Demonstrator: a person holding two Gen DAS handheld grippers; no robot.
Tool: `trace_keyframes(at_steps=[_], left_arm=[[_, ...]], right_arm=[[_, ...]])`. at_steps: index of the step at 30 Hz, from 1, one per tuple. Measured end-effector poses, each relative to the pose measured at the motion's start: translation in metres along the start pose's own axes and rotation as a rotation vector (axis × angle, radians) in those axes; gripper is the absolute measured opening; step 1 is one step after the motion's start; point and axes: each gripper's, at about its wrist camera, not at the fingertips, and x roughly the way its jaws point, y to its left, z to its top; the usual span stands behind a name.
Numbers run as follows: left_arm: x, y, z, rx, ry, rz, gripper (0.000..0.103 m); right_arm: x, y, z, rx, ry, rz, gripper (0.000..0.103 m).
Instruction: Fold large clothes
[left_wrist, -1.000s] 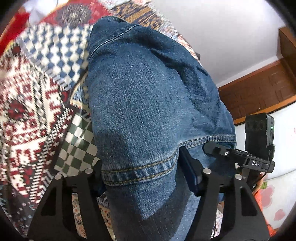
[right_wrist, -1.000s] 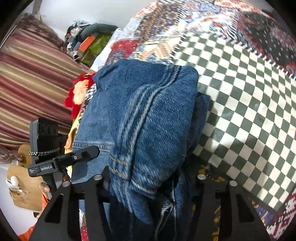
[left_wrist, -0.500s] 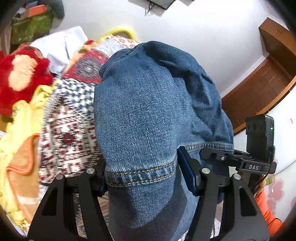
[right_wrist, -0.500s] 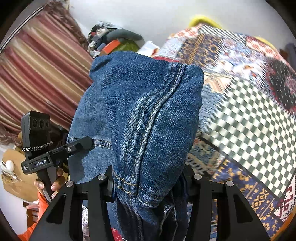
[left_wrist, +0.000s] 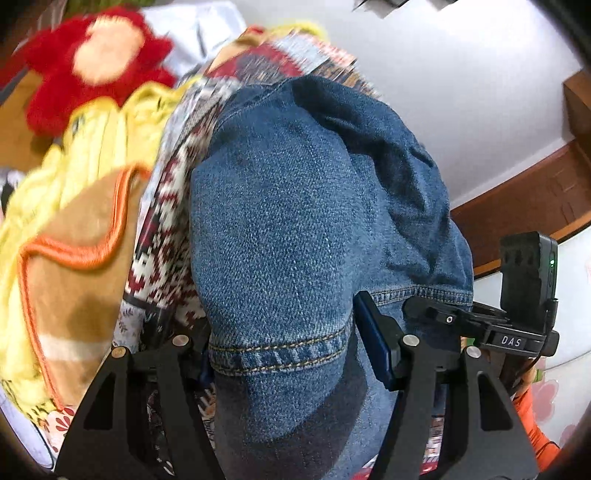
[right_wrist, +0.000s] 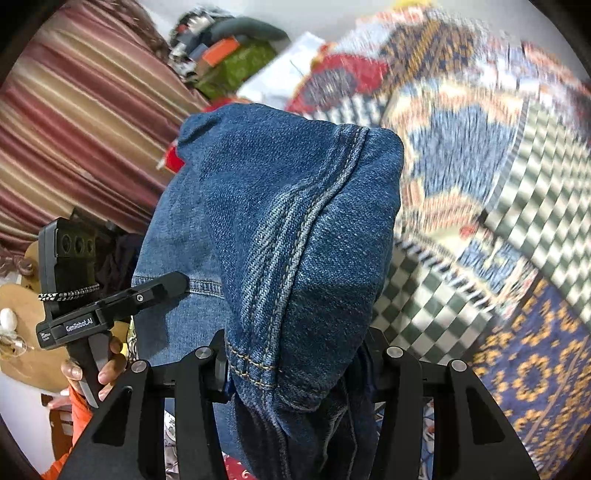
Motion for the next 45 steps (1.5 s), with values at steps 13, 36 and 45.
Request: trace_keyframes(at_steps=[13, 36, 45], left_arm=[[0.045, 0.045, -0.007, -0.03, 0.029, 0.054, 0.08], [0.013, -0.033, -0.071, 0.253, -0.062, 0.315, 0.082], [0.014, -0.015, -0.096, 0.239, -0.072, 0.351, 0.094]], right_arm=[[0.049, -0.031, 0.012, -0.012, 0.057, -0.024, 0.061], [-0.017, 0.053, -0.056, -0.359, -0.103, -0.267, 0.064], [0.01, 0.023, -0.064, -0.327, -0.042, -0.337, 0.076]])
